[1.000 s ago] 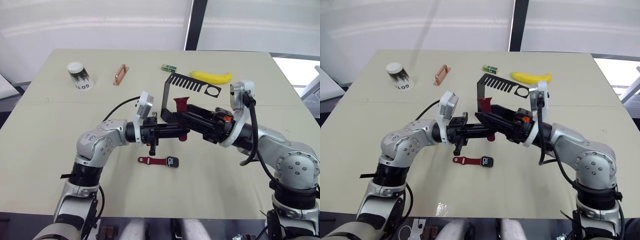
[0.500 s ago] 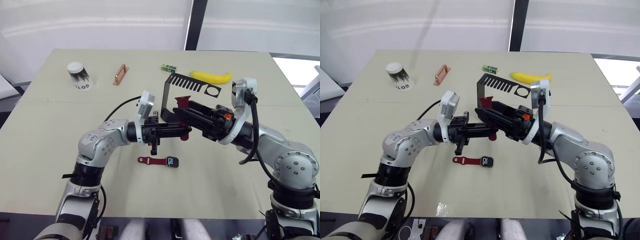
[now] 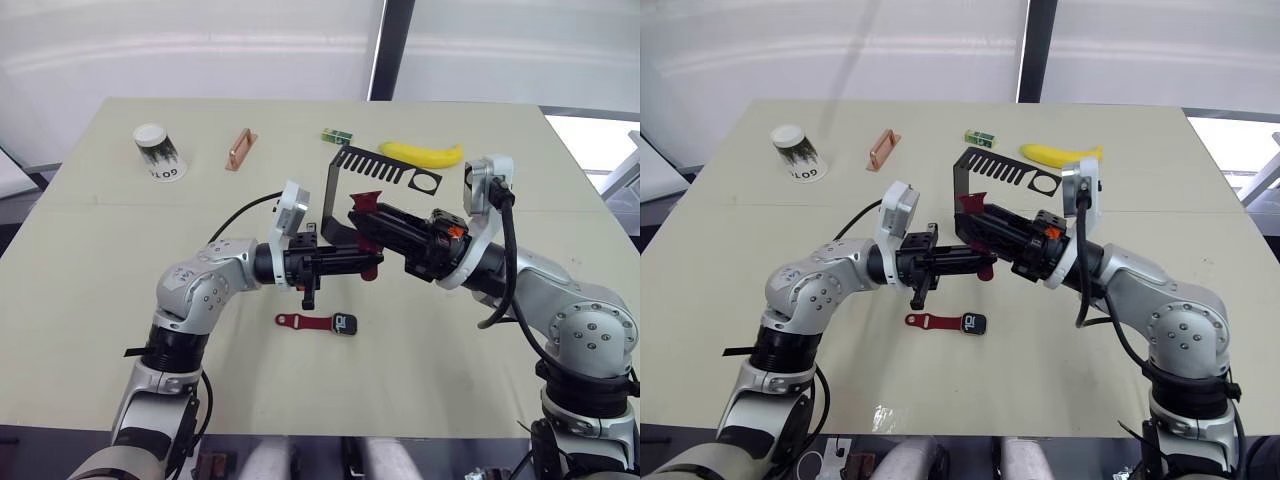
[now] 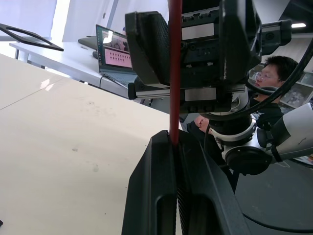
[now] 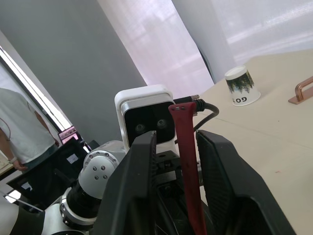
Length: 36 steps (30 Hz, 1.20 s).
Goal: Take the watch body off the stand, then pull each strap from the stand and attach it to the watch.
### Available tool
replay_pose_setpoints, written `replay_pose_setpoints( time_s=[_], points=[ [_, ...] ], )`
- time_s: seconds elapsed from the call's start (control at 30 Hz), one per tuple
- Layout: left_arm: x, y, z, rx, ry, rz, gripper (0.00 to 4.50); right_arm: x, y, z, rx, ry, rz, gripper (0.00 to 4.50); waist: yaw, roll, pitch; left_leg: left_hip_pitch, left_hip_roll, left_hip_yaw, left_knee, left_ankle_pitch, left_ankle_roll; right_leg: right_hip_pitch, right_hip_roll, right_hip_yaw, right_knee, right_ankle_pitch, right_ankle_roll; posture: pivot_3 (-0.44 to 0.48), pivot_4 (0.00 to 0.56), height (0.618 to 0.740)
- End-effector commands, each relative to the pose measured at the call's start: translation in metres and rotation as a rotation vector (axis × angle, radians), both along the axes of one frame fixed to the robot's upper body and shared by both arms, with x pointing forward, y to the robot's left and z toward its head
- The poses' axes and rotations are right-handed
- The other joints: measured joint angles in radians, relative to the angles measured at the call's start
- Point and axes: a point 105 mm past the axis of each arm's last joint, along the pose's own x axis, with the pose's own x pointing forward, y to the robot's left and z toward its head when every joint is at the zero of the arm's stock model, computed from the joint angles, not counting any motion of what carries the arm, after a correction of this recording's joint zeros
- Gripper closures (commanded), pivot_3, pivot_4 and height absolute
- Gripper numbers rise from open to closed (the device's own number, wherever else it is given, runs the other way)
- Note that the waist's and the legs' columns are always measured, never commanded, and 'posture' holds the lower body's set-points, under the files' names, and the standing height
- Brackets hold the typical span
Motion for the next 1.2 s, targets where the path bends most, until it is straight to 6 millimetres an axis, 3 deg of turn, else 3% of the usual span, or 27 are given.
replay_pose_setpoints(
  time_s=[0.03, 1.07, 1.17, 1.2],
  points=[
    [-0.0054, -0.0011, 0.0141, -0.036, -0.048, -0.021, 4.5, -0.0019, 0.0008, 0.0105, 0.013, -0.045, -0.008, 2.88, 0.0, 0.0, 0.0, 0.0, 0.0, 0.0, 0.0, 0.0, 0.0, 0.0, 0.0, 0.0, 0.0, 0.0, 0.0, 0.0, 0.15, 0.74],
    [-0.0061, -0.0029, 0.0161, -0.048, -0.053, -0.025, 4.5, -0.0026, 0.0015, 0.0118, 0.023, -0.045, -0.003, 2.88, 0.0, 0.0, 0.0, 0.0, 0.0, 0.0, 0.0, 0.0, 0.0, 0.0, 0.0, 0.0, 0.0, 0.0, 0.0, 0.0, 0.15, 0.74],
    [-0.0059, -0.0032, 0.0166, -0.049, -0.054, -0.025, 4.5, -0.0032, 0.0009, 0.0125, 0.023, -0.047, 0.0, 3.71, 0.0, 0.0, 0.0, 0.0, 0.0, 0.0, 0.0, 0.0, 0.0, 0.0, 0.0, 0.0, 0.0, 0.0, 0.0, 0.0, 0.15, 0.74],
    [-0.0059, -0.0033, 0.0167, -0.049, -0.054, -0.025, 4.5, -0.0032, 0.0007, 0.0124, 0.022, -0.047, 0.0, 4.25, 0.0, 0.0, 0.0, 0.0, 0.0, 0.0, 0.0, 0.0, 0.0, 0.0, 0.0, 0.0, 0.0, 0.0, 0.0, 0.0, 0.15, 0.74]
  ],
)
